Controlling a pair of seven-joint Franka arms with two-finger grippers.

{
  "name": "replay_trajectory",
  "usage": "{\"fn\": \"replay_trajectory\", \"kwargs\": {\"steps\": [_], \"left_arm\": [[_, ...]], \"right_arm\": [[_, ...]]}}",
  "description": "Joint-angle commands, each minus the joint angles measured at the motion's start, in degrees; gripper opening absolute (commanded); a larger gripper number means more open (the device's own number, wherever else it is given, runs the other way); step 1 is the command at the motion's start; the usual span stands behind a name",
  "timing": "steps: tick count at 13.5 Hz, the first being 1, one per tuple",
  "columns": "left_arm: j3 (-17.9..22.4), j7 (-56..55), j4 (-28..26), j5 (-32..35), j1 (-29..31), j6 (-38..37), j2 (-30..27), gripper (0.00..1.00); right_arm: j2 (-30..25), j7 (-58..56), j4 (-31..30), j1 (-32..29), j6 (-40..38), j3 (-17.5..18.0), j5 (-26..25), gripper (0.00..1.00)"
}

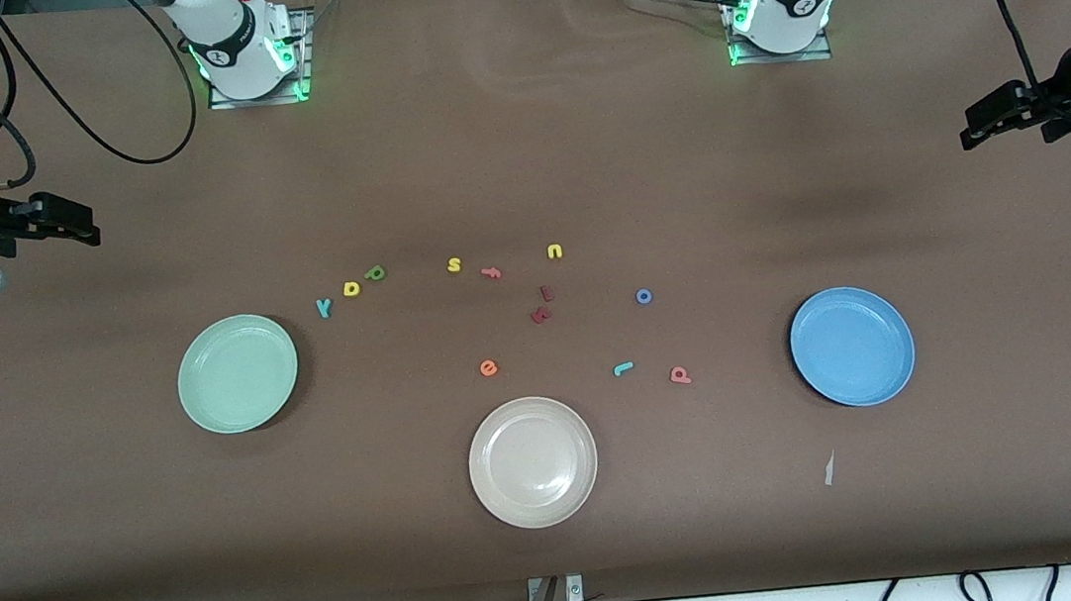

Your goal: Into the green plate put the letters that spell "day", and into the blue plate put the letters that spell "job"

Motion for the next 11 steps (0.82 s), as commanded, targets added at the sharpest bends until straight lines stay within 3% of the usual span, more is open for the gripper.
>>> {"fn": "replay_trajectory", "kwargs": {"steps": [1,11], "left_arm": [[-0.2,0.8,1.5,1.2,-0.2,-0.9,0.5,1.00],[-0.3,0.7,1.5,1.2,-0.2,-0.9,0.5,1.00]], "right_arm": [[0.3,-0.3,1.9,-0.2,-1.2,-0.5,0.8,1.00],[0.0,-0.4,3.9,-0.5,-3.0,-1.5,0.8,1.00]]}}
